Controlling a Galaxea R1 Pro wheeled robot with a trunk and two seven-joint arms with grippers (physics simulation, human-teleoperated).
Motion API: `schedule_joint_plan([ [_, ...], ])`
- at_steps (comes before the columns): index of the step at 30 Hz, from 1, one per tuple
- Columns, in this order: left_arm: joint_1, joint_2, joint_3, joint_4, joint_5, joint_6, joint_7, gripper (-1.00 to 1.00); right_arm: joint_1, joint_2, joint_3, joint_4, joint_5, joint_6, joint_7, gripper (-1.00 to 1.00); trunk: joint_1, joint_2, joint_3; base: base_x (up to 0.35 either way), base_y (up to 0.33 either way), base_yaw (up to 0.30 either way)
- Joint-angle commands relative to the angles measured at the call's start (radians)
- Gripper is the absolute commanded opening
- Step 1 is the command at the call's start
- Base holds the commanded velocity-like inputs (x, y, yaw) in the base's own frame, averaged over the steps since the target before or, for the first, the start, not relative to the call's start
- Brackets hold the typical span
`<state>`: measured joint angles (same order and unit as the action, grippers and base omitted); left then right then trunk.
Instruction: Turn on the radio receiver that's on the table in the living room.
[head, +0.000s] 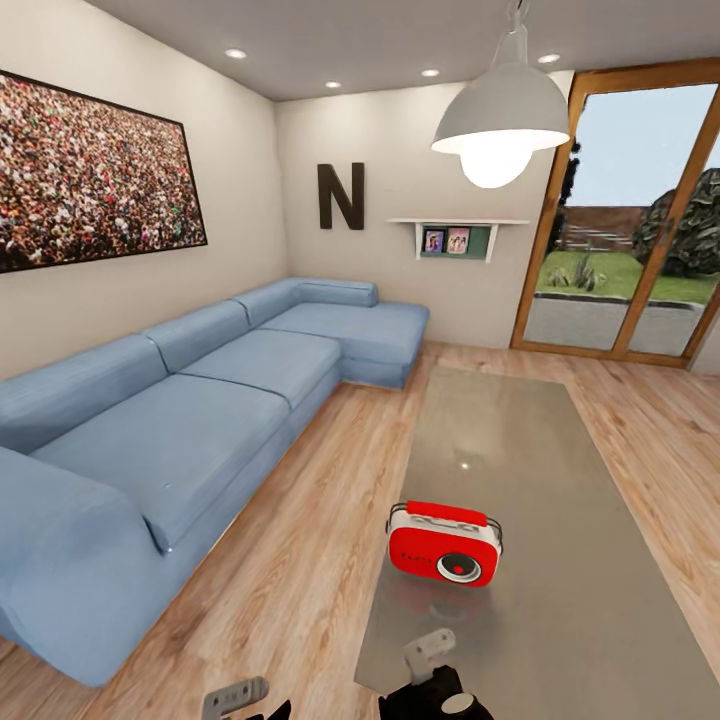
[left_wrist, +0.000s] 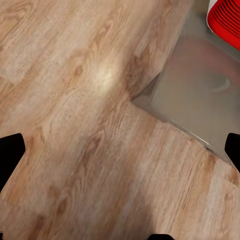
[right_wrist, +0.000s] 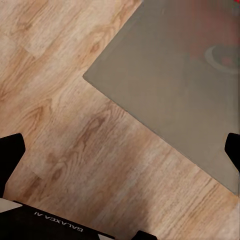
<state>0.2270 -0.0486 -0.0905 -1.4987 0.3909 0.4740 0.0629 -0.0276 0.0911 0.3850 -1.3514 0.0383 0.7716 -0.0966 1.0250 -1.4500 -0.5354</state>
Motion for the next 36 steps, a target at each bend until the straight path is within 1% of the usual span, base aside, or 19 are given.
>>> schedule_joint_plan([
  [1, 0.000, 0.000, 0.000, 0.000, 0.000, 0.000, 0.000, 1.00, 0.000, 0.000, 0.000, 0.000, 0.000, 0.000, 0.000, 1.00, 0.000, 0.000, 0.000, 0.275, -0.007, 0.000],
  [6, 0.000, 0.002, 0.000, 0.000, 0.001, 0.000, 0.000, 1.00, 0.000, 0.000, 0.000, 0.000, 0.000, 0.000, 0.000, 1.00, 0.000, 0.000, 0.000, 0.145, -0.022, 0.000],
  [23, 0.000, 0.003, 0.000, 0.000, 0.001, 0.000, 0.000, 1.00, 0.000, 0.000, 0.001, 0.000, 0.000, 0.000, 0.000, 1.00, 0.000, 0.000, 0.000, 0.009, -0.001, 0.000],
  [30, 0.000, 0.004, 0.000, 0.000, -0.003, -0.001, 0.000, 1.00, 0.000, 0.000, 0.001, 0.000, 0.000, 0.000, 0.000, 1.00, 0.000, 0.000, 0.000, 0.194, 0.000, 0.000],
  [36, 0.000, 0.003, -0.001, -0.001, 0.001, 0.000, 0.000, 1.00, 0.000, 0.000, 0.001, 0.000, 0.000, 0.000, 0.000, 1.00, 0.000, 0.000, 0.000, 0.042, 0.000, 0.000],
])
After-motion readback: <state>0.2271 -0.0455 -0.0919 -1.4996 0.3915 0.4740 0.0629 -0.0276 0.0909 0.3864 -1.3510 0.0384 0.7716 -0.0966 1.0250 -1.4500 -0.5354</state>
